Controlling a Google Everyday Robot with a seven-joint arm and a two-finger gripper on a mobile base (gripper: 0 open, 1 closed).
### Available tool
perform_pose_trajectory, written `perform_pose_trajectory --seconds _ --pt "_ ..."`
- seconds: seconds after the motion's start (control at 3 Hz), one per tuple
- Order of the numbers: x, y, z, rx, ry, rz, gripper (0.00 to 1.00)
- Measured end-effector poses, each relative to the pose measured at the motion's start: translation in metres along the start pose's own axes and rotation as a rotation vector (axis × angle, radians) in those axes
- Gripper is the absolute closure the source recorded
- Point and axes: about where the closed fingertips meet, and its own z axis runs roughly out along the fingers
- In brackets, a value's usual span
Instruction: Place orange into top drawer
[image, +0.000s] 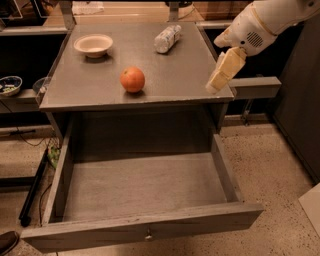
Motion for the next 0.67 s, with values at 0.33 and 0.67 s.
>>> perform_pose_trajectory --seconds 0.33,0.67 --pt "-0.009 -0.008 0.012 -0.004 -0.022 0.006 0.00" --pt "-0.025 -0.017 0.030 -0.020 -0.045 -0.003 0.00"
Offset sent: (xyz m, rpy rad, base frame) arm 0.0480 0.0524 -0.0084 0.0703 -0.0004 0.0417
